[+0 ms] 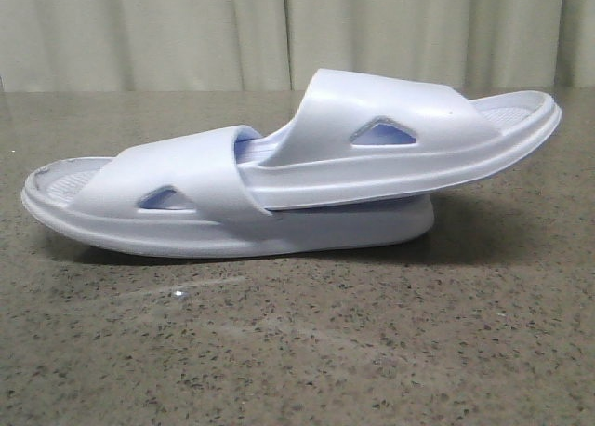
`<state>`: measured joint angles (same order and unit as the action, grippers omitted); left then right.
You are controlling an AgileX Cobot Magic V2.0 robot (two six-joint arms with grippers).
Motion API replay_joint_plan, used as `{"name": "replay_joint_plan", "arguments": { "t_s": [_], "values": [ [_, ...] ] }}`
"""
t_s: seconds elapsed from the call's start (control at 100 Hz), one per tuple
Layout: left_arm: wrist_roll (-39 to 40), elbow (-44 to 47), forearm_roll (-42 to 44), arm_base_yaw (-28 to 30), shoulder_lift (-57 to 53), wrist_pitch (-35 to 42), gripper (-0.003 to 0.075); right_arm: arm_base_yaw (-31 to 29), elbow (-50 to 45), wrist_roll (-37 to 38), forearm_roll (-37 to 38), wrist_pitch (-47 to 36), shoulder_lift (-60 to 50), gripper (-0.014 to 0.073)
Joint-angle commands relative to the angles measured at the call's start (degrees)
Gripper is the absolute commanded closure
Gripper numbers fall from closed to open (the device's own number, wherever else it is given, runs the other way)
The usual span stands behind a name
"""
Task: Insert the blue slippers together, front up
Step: 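Open both grippers and withdraw them from the slippers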
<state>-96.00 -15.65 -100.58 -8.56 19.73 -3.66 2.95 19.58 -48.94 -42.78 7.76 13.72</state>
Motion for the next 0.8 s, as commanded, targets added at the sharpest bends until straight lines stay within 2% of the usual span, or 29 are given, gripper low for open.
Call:
{"name": "replay_joint_plan", "arguments": {
  "t_s": [0.0, 0.09, 0.13, 0.79],
  "values": [
    [0.2, -1.5, -0.8, -0.5, 0.4, -0.8, 0.057, -0.2, 1.6, -0.9, 0.1, -4.0, 0.3, 0.0555],
    [0.2, -1.5, -0.8, -0.5, 0.4, -0.8, 0.0664, -0.2, 1.6, -0.9, 0.1, -4.0, 0.3, 0.0676],
    [0.2, -1.5, -0.8, -0.5, 0.4, -0.8, 0.0706, -0.2, 1.6, -0.9, 0.1, -4.0, 0.3, 0.07],
    [0.2, -1.5, -0.8, -0.5, 0.4, -0.8, 0.0704, -0.2, 1.6, -0.9, 0.1, -2.5, 0.3, 0.0701]
  ]
}}
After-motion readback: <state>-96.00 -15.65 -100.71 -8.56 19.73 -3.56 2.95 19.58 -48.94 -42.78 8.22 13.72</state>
